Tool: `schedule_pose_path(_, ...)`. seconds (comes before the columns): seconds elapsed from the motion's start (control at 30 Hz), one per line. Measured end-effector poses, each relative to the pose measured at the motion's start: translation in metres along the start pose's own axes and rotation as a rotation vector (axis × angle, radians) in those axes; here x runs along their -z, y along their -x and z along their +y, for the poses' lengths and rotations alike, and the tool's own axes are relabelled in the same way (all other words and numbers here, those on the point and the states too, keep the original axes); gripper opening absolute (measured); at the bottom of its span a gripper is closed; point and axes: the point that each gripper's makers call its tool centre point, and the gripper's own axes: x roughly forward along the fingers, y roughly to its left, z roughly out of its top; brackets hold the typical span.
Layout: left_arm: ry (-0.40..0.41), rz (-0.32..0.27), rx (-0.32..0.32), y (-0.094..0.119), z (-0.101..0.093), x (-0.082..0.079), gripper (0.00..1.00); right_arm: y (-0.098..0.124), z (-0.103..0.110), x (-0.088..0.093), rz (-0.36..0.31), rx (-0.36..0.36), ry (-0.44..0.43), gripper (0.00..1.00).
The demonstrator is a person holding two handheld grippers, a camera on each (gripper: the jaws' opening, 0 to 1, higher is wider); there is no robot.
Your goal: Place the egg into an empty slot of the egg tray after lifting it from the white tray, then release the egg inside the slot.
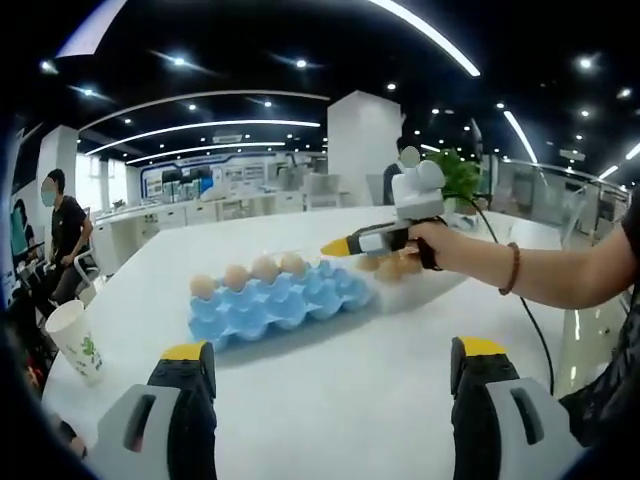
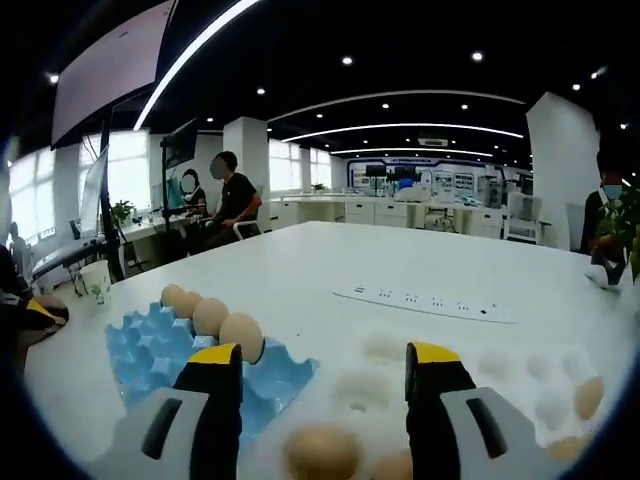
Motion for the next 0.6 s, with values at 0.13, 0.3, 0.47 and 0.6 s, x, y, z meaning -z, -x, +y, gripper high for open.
schedule_pose_path(0.13, -0.003, 0.002, 0.004, -0.001, -0.002, 0.0, 1.0, 0.004, -0.01, 0.001, -0.003, 0.014, -0.008, 0.71)
schedule_pose_path(0.3, -0.004, 0.002, 0.007, -0.001, -0.004, 0.0, 1.0, 0.012, -0.028, 0.005, 0.0, 0.04, -0.04, 0.7)
schedule_pose_path(0.47, -0.005, 0.004, 0.013, -0.003, -0.006, 0.0, 1.0, 0.021, -0.046, 0.009, 0.002, 0.076, -0.052, 0.69)
schedule_pose_path(0.6, -0.005, 0.003, 0.02, -0.005, -0.008, 0.0, 1.0, 0.028, -0.057, 0.009, -0.002, 0.103, -0.05, 0.68)
